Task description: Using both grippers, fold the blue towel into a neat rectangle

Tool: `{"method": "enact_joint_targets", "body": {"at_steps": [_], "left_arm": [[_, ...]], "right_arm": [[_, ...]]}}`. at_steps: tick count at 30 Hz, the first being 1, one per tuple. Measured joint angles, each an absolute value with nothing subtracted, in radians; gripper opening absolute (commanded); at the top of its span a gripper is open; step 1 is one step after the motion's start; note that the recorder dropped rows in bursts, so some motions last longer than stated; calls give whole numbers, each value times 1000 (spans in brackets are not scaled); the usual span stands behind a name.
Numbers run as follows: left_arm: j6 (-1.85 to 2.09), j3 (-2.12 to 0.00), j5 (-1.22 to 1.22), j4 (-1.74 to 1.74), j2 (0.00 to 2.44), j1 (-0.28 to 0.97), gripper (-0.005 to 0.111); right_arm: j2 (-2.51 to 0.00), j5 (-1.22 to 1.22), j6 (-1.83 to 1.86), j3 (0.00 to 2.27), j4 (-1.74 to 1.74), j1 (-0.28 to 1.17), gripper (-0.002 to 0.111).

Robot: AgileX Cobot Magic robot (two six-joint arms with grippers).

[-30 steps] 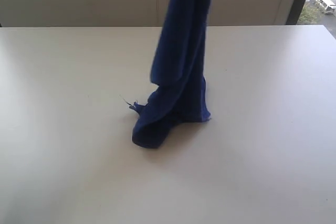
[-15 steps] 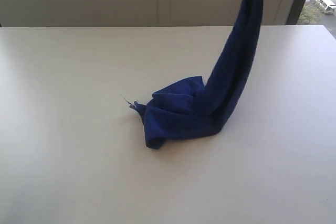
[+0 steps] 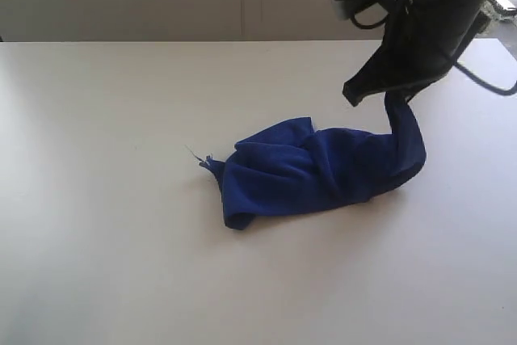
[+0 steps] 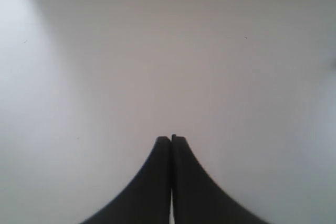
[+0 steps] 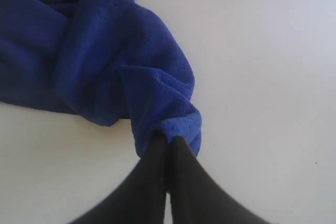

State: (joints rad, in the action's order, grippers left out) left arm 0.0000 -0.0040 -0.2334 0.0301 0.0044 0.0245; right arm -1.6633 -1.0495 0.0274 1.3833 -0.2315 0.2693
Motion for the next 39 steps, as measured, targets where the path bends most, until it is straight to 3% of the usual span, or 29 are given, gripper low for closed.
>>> {"method": "enact_joint_targets", "body": {"at_steps": [9,11,14,17,29,39], "left_arm": [[0,-4,-233,30,4,25,0],[0,-4,-233,30,4,25,0],[0,-4,-233,30,4,25,0],[0,-4,-233,30,4,25,0],[0,-4,-233,30,4,25,0],[0,-4,-233,30,4,25,0]], "right_arm": [[-1695,-922,-23,1254,-256,269,21],[-1710,-905,-23,1243,-251,269,31],[-1734,-881,-23,1235,-215,269,55],[-1740,-872,-9,1235,-166,269,68],[-1761,-751,462,1283,417,282,68],[-1947,-691,561,1411,490,357,65]]}}
